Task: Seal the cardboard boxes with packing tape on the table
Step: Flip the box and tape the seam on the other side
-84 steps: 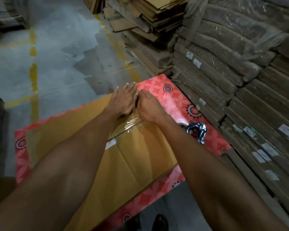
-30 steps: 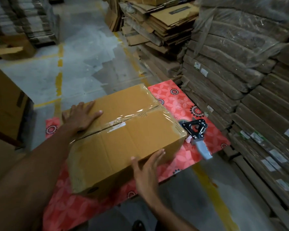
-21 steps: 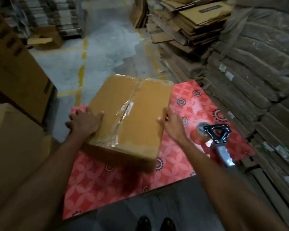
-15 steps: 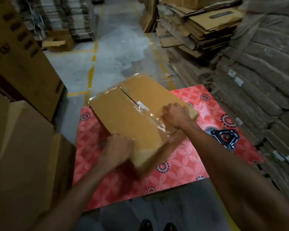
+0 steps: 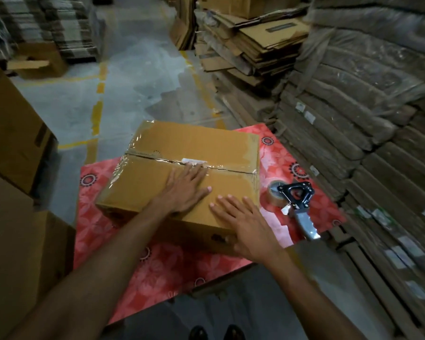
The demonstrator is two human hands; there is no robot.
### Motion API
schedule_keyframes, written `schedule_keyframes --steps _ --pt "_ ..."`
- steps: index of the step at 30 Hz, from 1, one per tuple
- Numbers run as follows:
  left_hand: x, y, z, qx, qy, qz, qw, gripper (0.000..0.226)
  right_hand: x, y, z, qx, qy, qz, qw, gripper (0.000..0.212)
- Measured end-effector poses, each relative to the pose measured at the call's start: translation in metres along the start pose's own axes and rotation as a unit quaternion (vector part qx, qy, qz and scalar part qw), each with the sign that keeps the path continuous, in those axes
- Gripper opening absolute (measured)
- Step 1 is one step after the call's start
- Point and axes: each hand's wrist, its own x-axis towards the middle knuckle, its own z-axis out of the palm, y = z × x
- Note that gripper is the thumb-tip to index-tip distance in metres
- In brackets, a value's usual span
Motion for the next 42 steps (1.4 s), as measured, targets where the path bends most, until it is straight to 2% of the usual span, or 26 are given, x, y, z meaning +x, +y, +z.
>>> schedule_keyframes --steps 4,6,9,10,11,12,13,14,15,17,19,21,23,26,27,30,32,34,36,37,38,39,40,41,42 --pt "-0.004 0.025 -0.004 0.0 -0.062 -0.092 0.994 0.085 -0.002 0.038 -0.006 0.082 -0.009 -0.036 0.996 0.099" --pt "-0.014 0.045 -0.002 -0.01 -0.057 -0.122 0.991 0.088 -0.01 0.058 -0.011 0.094 0.003 -0.048 0.994 0.096" --pt "-0.022 0.074 0.008 -0.017 -0.022 -0.14 0.99 0.086 -0.024 0.08 -0.011 0.014 0.039 0.025 0.999 0.089" --pt "-0.021 0.081 0.012 -0.009 -0.005 -0.12 0.993 0.083 -0.028 0.083 -0.009 0.033 0.068 0.047 0.996 0.085" --pt "-0.017 0.086 0.016 0.004 0.014 -0.085 0.996 0.08 -0.033 0.087 -0.007 0.097 0.117 0.068 0.986 0.078" --pt "-0.011 0.089 0.019 0.008 0.027 -0.046 0.999 0.076 -0.036 0.092 -0.003 0.192 0.186 0.092 0.959 0.069" --pt "-0.003 0.091 0.021 0.004 0.033 -0.016 0.999 0.074 -0.038 0.099 0.002 0.281 0.264 0.129 0.914 0.061" --pt "0.006 0.092 0.021 -0.001 0.033 0.004 0.999 0.073 -0.038 0.108 0.008 0.333 0.324 0.181 0.867 0.054" --pt "0.017 0.093 0.022 -0.005 0.031 0.016 0.999 0.073 -0.038 0.118 0.019 0.352 0.351 0.256 0.829 0.051" --pt "0.037 0.097 0.019 -0.015 0.026 0.022 0.999 0.075 -0.037 0.14 0.037 0.341 0.31 0.41 0.787 0.043" --pt "0.055 0.101 0.016 -0.014 0.024 0.024 0.999 0.077 -0.04 0.164 0.059 0.283 0.175 0.526 0.782 0.038" --pt "0.07 0.107 0.014 -0.006 0.03 0.026 0.999 0.078 -0.046 0.189 0.089 0.236 0.02 0.573 0.785 0.062" --pt "0.08 0.112 0.015 -0.002 0.03 0.024 0.999 0.079 -0.05 0.212 0.12 0.203 -0.032 0.56 0.803 0.073" --pt "0.089 0.119 0.017 0.004 0.036 0.01 0.999 0.079 -0.045 0.216 0.112 0.196 -0.043 0.541 0.817 0.044" --pt "0.09 0.121 0.017 0.006 0.039 0.01 0.999 0.078 -0.042 0.219 0.106 0.22 -0.043 0.549 0.805 0.035" --pt "0.089 0.126 0.019 0.006 0.056 0.004 0.998 0.077 -0.029 0.237 0.084 0.3 0.022 0.589 0.75 0.042" --pt "0.09 0.131 0.021 0.007 0.068 -0.003 0.998 0.077 -0.019 0.247 0.055 0.349 0.066 0.584 0.73 0.036" --pt "0.092 0.135 0.022 0.01 0.066 -0.007 0.998 0.079 -0.007 0.254 0.021 0.405 0.096 0.549 0.725 0.024" --pt "0.095 0.135 0.019 0.002 0.052 -0.003 0.999 0.082 0.005 0.255 -0.015 0.545 0.145 0.486 0.668 0.016" --pt "0.097 0.133 0.015 -0.021 0.044 0.003 0.999 0.084 0.01 0.253 -0.036 0.612 0.144 0.44 0.641 0.016" --pt "0.1 0.133 0.008 -0.065 0.049 0.004 0.997 0.083 0.016 0.249 -0.055 0.664 0.128 0.393 0.623 0.016" --pt "0.105 0.133 0.001 -0.132 0.068 -0.005 0.989 0.076 0.02 0.244 -0.076 0.693 0.11 0.352 0.62 0.016" --pt "0.11 0.135 -0.009 -0.235 0.107 -0.024 0.966 0.063 0.023 0.238 -0.093 0.706 0.104 0.314 0.626 0.016" --pt "0.118 0.139 -0.021 -0.373 0.148 -0.065 0.914 0.045 0.026 0.232 -0.106 0.704 0.114 0.286 0.64 0.014" --pt "0.127 0.142 -0.035 -0.521 0.167 -0.115 0.829 0.03 0.027 0.223 -0.117 0.691 0.126 0.269 0.658 0.01"
